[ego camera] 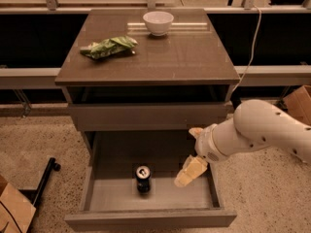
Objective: Pick pepsi can from middle drawer and place on counter
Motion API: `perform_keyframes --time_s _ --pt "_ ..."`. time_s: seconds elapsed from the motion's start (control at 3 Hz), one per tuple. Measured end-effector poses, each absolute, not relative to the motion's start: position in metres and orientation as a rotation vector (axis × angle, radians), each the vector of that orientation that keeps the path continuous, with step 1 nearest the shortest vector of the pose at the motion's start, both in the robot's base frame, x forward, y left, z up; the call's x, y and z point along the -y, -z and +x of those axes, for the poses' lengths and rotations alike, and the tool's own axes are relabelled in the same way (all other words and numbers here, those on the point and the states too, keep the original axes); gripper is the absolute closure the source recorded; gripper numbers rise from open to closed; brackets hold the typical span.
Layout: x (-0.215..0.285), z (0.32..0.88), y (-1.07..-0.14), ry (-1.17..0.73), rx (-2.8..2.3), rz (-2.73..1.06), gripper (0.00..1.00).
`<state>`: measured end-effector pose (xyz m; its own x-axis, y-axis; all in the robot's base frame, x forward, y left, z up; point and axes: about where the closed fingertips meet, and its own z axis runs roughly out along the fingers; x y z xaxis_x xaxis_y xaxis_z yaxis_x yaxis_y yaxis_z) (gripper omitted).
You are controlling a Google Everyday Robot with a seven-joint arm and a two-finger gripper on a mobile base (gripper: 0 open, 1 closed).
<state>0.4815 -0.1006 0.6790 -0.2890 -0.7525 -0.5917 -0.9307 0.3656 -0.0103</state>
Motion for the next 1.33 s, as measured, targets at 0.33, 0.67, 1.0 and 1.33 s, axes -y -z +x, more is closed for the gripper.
perform_keyframes --time_s 0.33,0.67,1.0,1.33 --pt "0.097 0.485 -0.669 -0.478 -2.121 -1.439 0.00" --pt "0.104 0.481 -0.672 -0.451 -2.152 -1.426 0.00" --pt "0.090 0.479 -0.646 -0.492 -2.196 -1.397 0.00" --pt "0.059 0.489 -0.590 -0.600 -2.217 -1.376 0.00"
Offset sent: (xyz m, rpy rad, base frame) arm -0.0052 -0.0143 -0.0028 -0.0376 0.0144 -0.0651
